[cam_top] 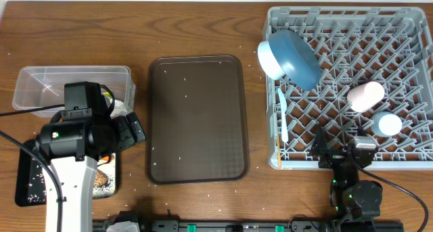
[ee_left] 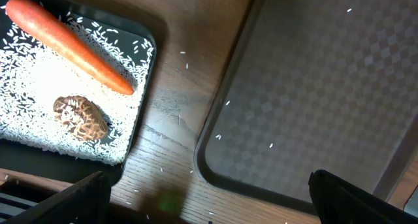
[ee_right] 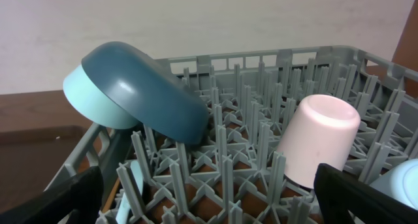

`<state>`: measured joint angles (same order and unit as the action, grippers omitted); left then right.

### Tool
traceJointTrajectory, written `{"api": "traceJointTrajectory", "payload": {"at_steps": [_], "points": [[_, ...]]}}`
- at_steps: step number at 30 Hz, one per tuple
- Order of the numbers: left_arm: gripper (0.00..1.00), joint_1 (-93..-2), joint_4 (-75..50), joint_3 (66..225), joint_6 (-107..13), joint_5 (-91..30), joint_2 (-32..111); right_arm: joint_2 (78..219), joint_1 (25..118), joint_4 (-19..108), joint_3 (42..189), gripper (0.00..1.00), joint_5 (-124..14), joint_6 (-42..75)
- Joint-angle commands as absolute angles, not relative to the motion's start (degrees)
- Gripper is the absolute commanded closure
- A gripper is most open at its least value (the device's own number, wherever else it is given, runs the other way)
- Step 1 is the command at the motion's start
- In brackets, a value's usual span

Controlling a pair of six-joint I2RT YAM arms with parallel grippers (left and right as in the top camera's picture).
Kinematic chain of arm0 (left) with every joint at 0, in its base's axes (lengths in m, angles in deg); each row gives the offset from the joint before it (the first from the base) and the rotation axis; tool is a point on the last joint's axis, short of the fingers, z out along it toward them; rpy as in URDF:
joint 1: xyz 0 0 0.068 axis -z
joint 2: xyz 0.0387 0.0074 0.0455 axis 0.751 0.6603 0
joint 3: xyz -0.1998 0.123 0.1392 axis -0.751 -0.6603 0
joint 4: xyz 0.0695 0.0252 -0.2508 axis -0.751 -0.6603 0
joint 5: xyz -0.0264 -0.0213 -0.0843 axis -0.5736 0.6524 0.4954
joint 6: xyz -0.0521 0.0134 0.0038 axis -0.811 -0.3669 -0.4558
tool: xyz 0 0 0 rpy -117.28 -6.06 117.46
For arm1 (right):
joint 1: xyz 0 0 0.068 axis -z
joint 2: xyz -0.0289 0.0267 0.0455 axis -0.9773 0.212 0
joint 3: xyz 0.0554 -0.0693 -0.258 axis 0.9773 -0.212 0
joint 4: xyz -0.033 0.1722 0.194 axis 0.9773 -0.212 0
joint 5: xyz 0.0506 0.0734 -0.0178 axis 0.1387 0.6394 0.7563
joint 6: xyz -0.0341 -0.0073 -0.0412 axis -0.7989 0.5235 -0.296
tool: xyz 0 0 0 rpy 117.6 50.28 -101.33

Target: Sort waste into correct bins and load items into the dishwasher rack

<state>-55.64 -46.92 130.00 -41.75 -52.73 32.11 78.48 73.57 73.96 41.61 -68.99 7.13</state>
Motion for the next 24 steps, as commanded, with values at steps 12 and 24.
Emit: {"api": "traceJointTrajectory", "payload": {"at_steps": [12, 24], "points": [[0.02, -49.2, -25.3, 118.4, -35.2, -57.9, 6.1, 78.3, 74.2, 73.7, 41.6, 0.01, -68.8, 7.9], [0.02, -46.1, -5.5, 92.4, -30.4, -57.5, -21.0, 78.3, 74.2, 73.7, 41.6, 0.01, -68.8, 7.9]]}}
